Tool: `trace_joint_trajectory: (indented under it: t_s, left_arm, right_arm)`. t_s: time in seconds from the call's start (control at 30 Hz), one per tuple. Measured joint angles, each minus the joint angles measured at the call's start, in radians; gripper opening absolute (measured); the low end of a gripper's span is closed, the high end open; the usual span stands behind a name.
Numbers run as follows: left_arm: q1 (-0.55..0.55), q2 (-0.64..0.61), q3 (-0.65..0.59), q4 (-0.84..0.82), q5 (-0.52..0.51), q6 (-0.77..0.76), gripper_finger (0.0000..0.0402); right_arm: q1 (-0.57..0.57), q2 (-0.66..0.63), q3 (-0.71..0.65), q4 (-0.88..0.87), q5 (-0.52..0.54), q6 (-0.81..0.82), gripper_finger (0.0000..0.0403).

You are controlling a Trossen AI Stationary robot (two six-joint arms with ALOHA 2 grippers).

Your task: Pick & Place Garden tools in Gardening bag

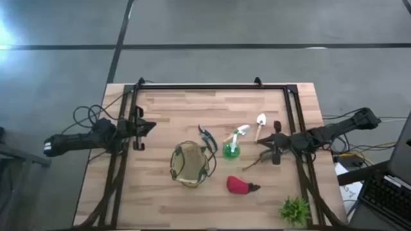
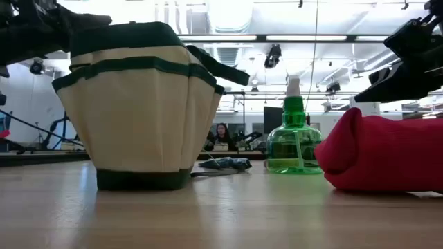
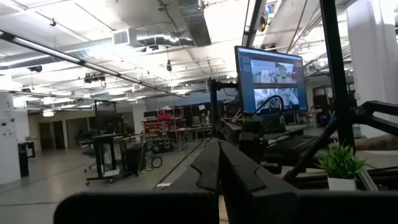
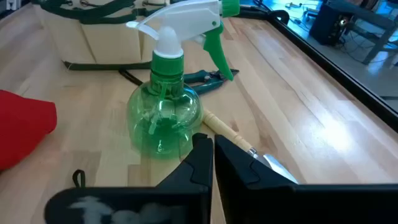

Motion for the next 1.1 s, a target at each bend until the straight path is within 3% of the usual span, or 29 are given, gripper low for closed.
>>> trace_joint_trajectory:
  t_s: [0.73, 0.93, 1.1]
  left_arm:
    - [0.0, 0.0, 0.0, 0.0, 0.0, 0.0, 0.001]
    - [0.0, 0.0, 0.0, 0.0, 0.0, 0.0, 0.001]
    - [0.0, 0.0, 0.0, 0.0, 0.0, 0.0, 0.001]
  right_arm:
    - [0.0, 0.0, 0.0, 0.0, 0.0, 0.001, 0.0008]
    - [-0.001, 0.0, 0.0, 0.013, 0.003, -0.105, 0.0008]
    - [0.0, 0.005, 0.0, 0.174, -0.004, 0.039, 0.0009]
